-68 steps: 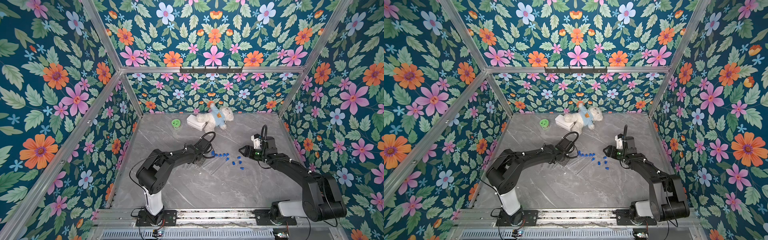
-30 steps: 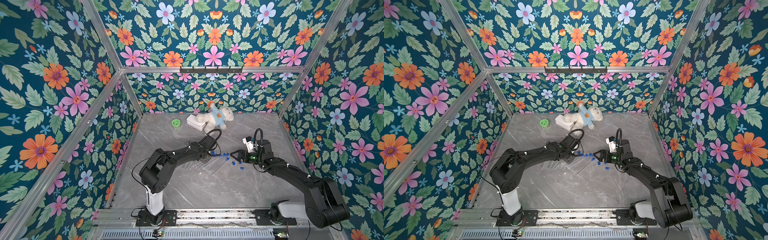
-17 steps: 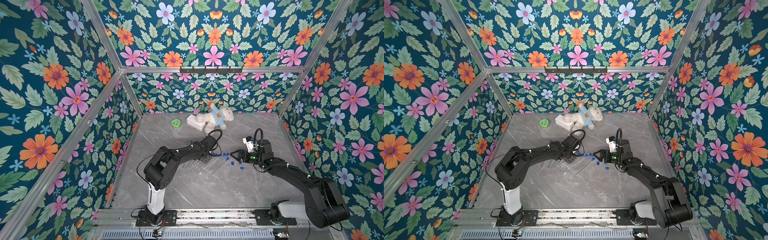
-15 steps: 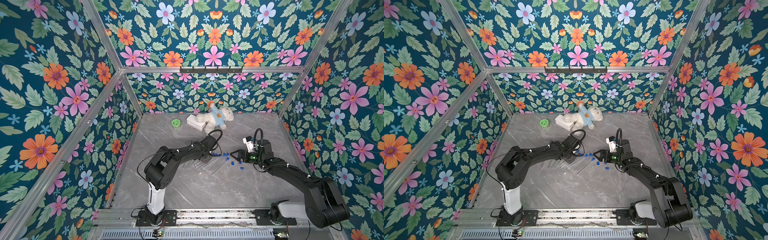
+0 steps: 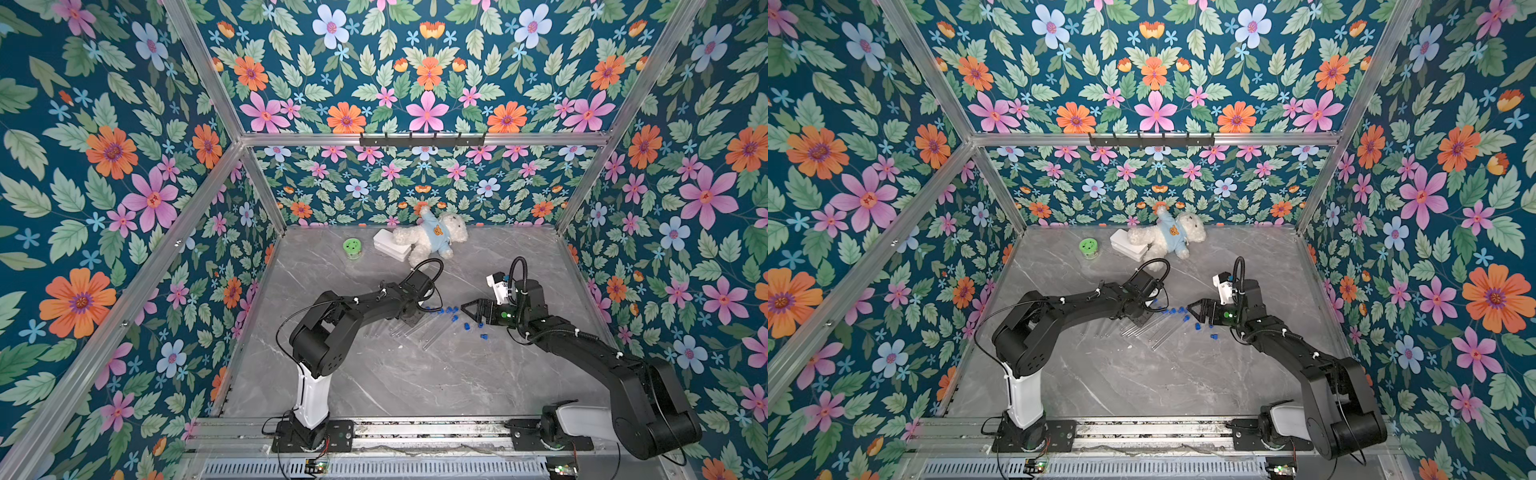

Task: Remove stoppers from test tubes
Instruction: Pick up the test tube at the center of the board.

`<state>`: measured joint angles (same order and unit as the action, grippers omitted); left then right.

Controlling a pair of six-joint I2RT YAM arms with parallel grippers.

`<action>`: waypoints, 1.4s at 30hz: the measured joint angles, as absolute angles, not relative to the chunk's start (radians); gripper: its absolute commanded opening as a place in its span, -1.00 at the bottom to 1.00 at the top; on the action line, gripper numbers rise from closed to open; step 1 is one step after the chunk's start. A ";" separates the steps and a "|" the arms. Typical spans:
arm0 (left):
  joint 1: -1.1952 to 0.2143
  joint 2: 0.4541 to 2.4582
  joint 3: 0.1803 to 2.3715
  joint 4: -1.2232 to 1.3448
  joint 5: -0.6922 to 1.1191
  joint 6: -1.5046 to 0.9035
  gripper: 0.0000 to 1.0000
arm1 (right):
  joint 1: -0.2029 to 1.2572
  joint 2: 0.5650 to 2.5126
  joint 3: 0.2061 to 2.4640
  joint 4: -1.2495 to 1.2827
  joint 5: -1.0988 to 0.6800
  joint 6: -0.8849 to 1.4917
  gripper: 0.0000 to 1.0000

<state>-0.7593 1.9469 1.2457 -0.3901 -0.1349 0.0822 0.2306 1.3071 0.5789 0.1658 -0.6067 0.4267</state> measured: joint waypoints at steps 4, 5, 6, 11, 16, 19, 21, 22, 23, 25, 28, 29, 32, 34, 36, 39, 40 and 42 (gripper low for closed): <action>-0.759 1.946 1.246 -0.390 -0.133 0.085 -0.81 | 0.225 1.306 0.579 0.164 -0.594 0.427 0.81; -0.759 1.945 1.246 -0.390 -0.133 0.085 -0.82 | 0.221 1.306 0.579 0.162 -0.591 0.428 0.82; -0.759 1.944 1.246 -0.390 -0.133 0.085 -0.83 | 0.216 1.306 0.581 0.159 -0.591 0.435 0.82; -0.757 1.905 1.243 -0.416 -0.136 0.086 -0.92 | 0.200 1.321 0.606 0.155 -0.601 0.450 0.83; -0.778 1.767 1.162 -0.389 -0.154 0.112 -0.97 | 0.200 1.368 0.637 0.158 -0.666 0.464 0.82; -0.807 1.701 1.110 -0.381 -0.140 0.135 -0.98 | 0.200 1.401 0.644 0.168 -0.719 0.466 0.81; -0.833 1.664 1.078 -0.376 -0.132 0.142 -0.98 | 0.209 1.420 0.644 0.191 -0.761 0.472 0.80; -0.846 1.650 1.065 -0.371 -0.128 0.149 -0.98 | 0.218 1.428 0.645 0.201 -0.781 0.472 0.80; -0.860 1.635 1.052 -0.366 -0.117 0.157 -0.98 | 0.230 1.436 0.649 0.208 -0.801 0.472 0.80; -0.888 1.611 1.032 -0.349 -0.097 0.163 -0.98 | 0.253 1.448 0.659 0.221 -0.832 0.472 0.79; -0.916 1.586 1.010 -0.324 -0.070 0.179 -0.98 | 0.269 1.461 0.664 0.236 -0.865 0.472 0.75; -0.921 1.579 1.003 -0.315 -0.062 0.185 -0.97 | 0.268 1.466 0.665 0.237 -0.871 0.472 0.74; -0.942 1.567 0.992 -0.297 -0.045 0.193 -0.97 | 0.269 1.481 0.665 0.252 -0.892 0.472 0.69; -0.950 1.561 0.989 -0.285 -0.023 0.200 -0.97 | 0.273 1.494 0.665 0.263 -0.907 0.476 0.65; -0.957 1.554 0.984 -0.278 -0.018 0.209 -0.97 | 0.279 1.510 0.670 0.266 -0.915 0.481 0.61; -0.959 1.550 0.981 -0.264 -0.003 0.212 -0.98 | 0.292 1.529 0.676 0.273 -0.929 0.490 0.48; -0.961 1.550 0.981 -0.261 -0.002 0.214 -0.98 | 0.294 1.533 0.678 0.273 -0.933 0.490 0.44; -0.961 1.550 0.981 -0.258 -0.002 0.215 -0.98 | 0.297 1.541 0.681 0.276 -0.939 0.491 0.35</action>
<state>-0.9611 1.5501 0.9806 -0.2577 -0.0021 0.2153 0.2974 1.5414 0.6807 0.2764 -0.9390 0.4911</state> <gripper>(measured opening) 0.155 0.702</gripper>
